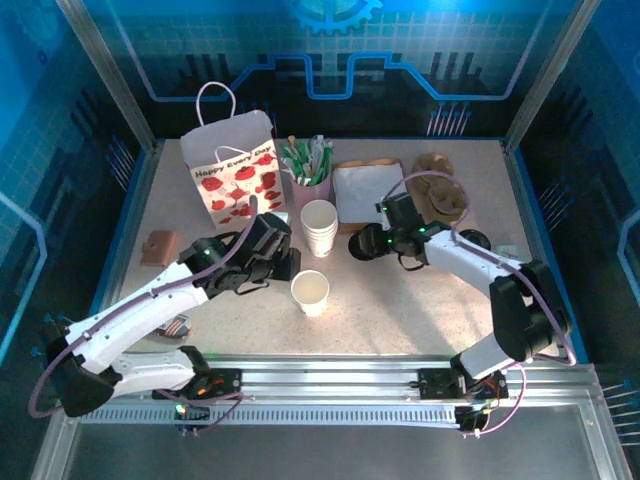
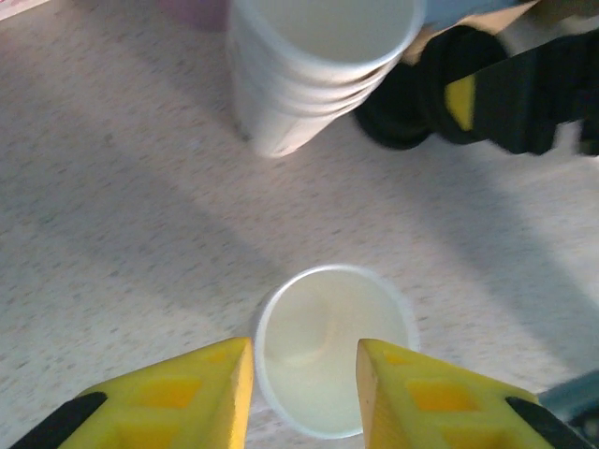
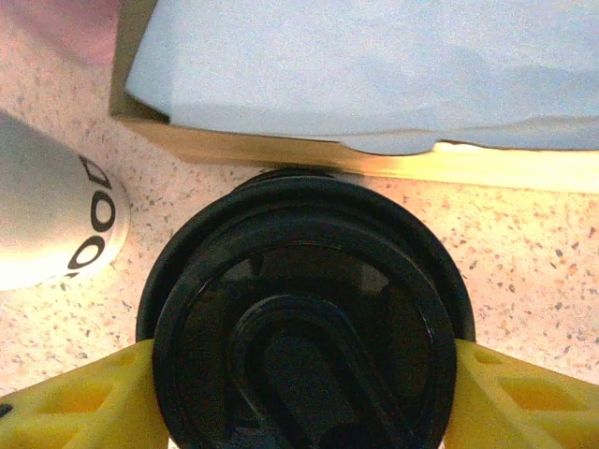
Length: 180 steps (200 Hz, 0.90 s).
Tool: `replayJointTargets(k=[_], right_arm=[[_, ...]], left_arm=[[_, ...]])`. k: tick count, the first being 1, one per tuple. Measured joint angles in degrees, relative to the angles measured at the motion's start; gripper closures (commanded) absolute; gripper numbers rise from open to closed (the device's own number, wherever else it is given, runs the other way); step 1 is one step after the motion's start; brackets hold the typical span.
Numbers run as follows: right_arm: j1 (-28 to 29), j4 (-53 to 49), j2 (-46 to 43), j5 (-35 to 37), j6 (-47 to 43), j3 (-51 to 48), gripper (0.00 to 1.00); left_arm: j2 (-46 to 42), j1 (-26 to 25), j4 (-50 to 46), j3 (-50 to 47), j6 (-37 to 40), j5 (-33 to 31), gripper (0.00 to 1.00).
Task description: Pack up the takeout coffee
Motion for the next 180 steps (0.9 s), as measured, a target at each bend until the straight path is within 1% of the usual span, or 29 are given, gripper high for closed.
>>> replayJointTargets(k=[16, 44, 78, 107, 142, 180], right_arm=[[-2.8, 2.4, -0.8, -5.5, 2.7, -1.9, 0.35], [-5.3, 6.8, -2.3, -13.7, 6.8, -6.0, 0.35], [-8.7, 12.5, -4.9, -20.5, 11.1, -10.4, 0.35], [-9.8, 16.9, -6.5, -23.7, 13.5, -12.8, 0.35], [-10.3, 20.6, -7.9, -25.4, 15.5, -15.2, 0.36], [-10.8, 23.4, -10.0, -25.8, 16.9, -17.4, 0.36]], left_arm=[[2.2, 0.0, 2.1, 4.2, -0.4, 2.3, 0.65], [6.9, 0.0, 6.5, 11.0, -2.0, 5.5, 0.64], [14.4, 0.0, 11.3, 17.3, -5.3, 8.4, 0.63], [21.7, 0.0, 14.1, 21.9, -8.7, 10.3, 0.63], [29.0, 0.0, 16.4, 26.4, -13.1, 11.4, 0.62], [33.5, 1.4, 21.9, 26.9, -20.1, 14.2, 0.62]])
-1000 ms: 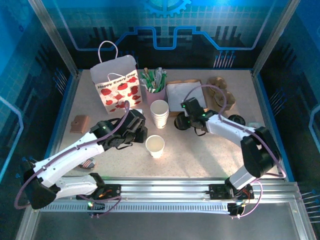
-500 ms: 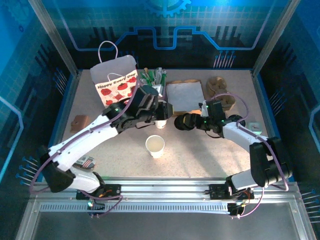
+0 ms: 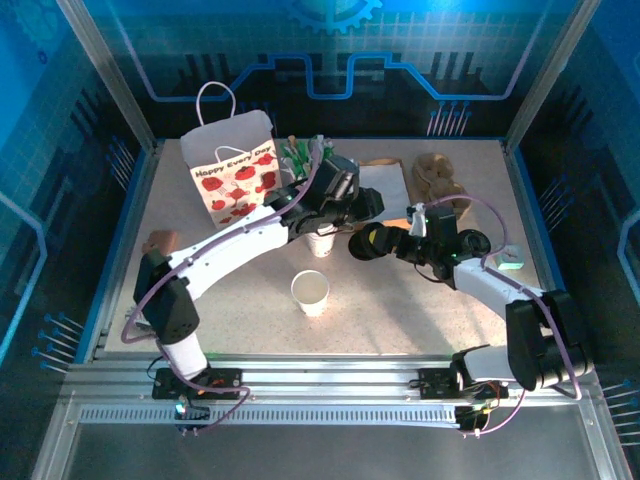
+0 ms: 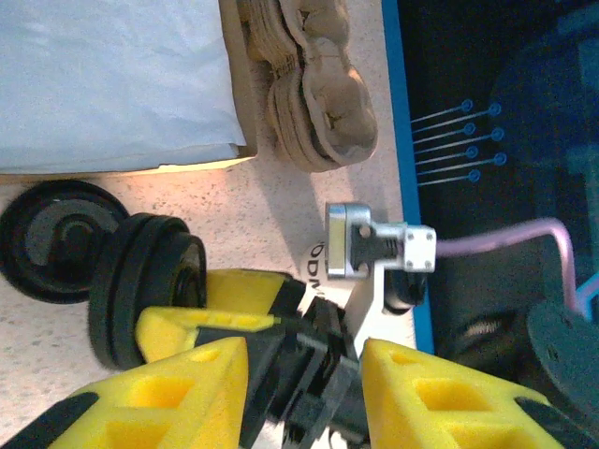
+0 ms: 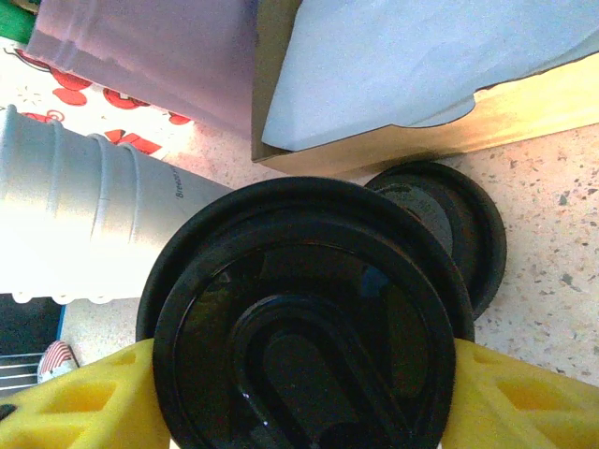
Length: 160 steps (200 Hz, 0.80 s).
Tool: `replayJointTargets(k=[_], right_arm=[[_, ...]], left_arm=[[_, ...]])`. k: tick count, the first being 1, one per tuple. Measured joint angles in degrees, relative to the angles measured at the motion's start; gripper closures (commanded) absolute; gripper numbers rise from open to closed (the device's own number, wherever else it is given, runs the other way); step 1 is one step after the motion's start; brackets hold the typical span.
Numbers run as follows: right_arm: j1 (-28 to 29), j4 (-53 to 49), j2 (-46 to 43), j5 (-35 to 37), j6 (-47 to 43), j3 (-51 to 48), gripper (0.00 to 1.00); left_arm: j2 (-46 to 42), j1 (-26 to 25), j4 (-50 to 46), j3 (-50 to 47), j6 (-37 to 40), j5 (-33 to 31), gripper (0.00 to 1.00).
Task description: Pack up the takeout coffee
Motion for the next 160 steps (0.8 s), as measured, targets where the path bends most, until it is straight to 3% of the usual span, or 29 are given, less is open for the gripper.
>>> replayJointTargets(k=[57, 160], right_arm=[[-0.2, 2.7, -0.3, 0.0, 1.1, -1.2, 0.36], [-0.2, 6.2, -0.3, 0.0, 2.0, -3.0, 0.37]], left_arm=[[5.8, 1.1, 5.3, 0.2, -8.1, 3.1, 0.62], [7.9, 1.9, 8.7, -0.2, -11.4, 3.4, 0.62]])
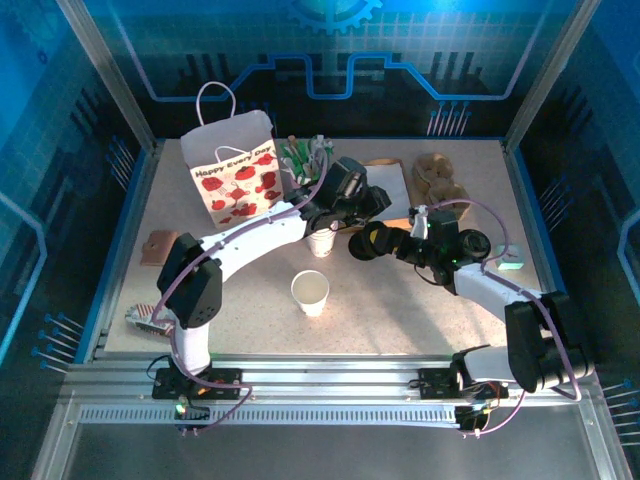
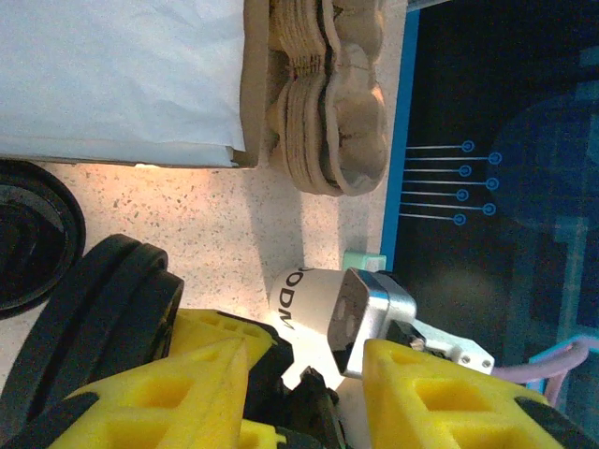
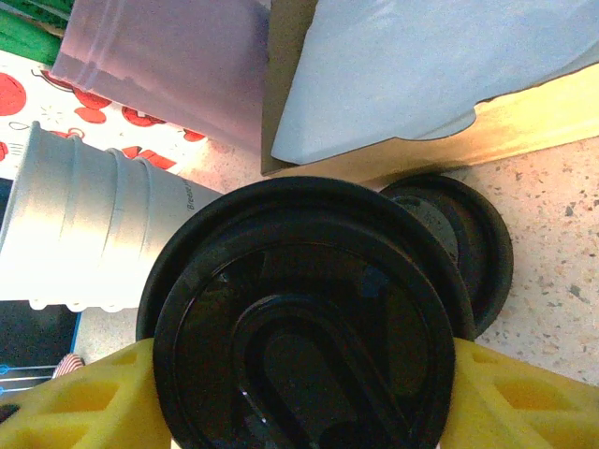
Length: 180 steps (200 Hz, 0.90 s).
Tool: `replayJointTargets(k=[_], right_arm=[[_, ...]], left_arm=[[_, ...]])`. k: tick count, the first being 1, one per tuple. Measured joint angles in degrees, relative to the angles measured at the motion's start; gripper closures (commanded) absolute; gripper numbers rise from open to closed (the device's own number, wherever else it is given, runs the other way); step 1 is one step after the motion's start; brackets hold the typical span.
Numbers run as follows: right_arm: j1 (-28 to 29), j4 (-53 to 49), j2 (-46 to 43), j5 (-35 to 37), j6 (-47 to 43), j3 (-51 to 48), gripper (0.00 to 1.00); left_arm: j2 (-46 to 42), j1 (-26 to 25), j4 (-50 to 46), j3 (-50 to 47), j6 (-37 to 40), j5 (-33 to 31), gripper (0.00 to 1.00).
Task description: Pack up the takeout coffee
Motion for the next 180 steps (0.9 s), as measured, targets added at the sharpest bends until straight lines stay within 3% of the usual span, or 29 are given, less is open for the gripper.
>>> replayJointTargets(k=[180], right_arm=[[0.0, 2.9, -1.1, 0.6, 0.6, -1.2, 0.38]], left_arm=[[2.1, 0.9, 2.3, -3.8, -1.5, -0.6, 0.63]])
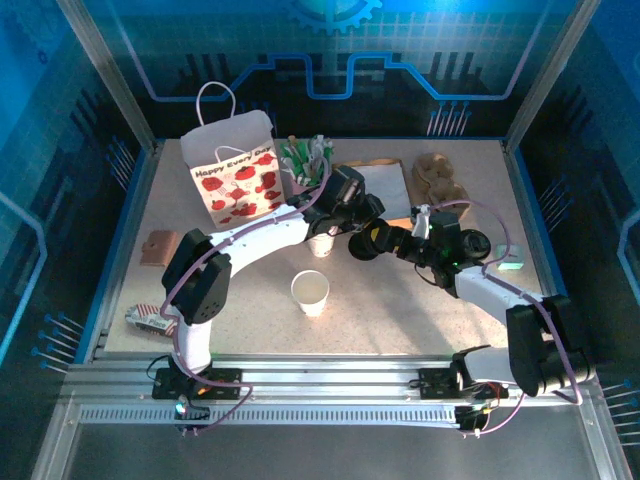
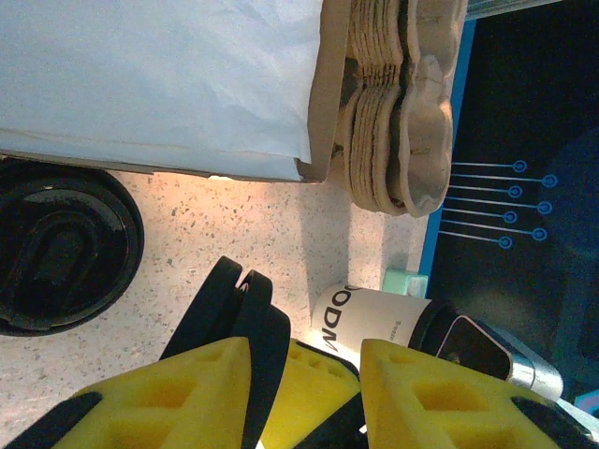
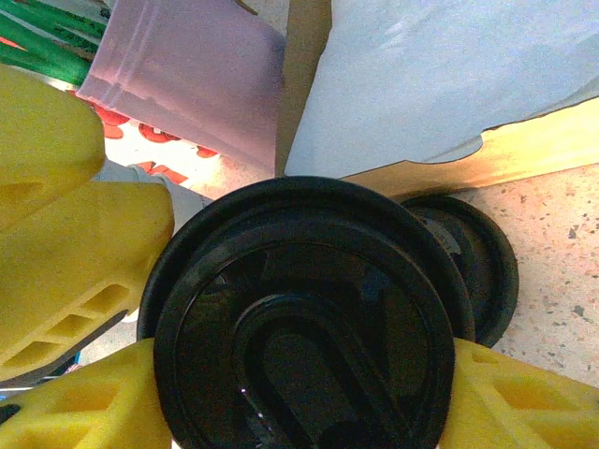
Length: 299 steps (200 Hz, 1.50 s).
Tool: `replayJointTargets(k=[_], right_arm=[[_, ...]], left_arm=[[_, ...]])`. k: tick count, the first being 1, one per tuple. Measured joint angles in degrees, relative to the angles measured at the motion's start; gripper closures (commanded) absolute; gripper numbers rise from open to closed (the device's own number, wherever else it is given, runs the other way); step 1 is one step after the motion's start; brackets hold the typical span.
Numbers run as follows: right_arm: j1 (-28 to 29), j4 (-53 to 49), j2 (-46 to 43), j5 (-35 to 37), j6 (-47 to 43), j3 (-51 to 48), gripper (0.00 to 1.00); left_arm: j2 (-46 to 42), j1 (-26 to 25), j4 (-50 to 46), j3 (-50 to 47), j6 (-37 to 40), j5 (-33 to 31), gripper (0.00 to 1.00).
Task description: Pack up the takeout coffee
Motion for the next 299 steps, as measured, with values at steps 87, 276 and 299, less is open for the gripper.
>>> replayJointTargets(k=[87, 276, 299], right_arm=[[0.0, 0.5, 0.0, 0.0, 0.0, -0.2, 0.38], [0.0, 3.7, 3.0, 0.0, 0.9, -0.3, 0.38], [0.0, 4.0, 3.1, 0.0, 1.1, -0.3, 0.38]], left_arm=[[0.1, 1.4, 0.8, -0.8, 0.0, 0.0, 0.63], [1.8, 2.5, 2.8, -0.8, -2.5, 0.1, 0.64], [1.8, 2.5, 3.0, -0.8, -3.0, 0.2, 0.64]])
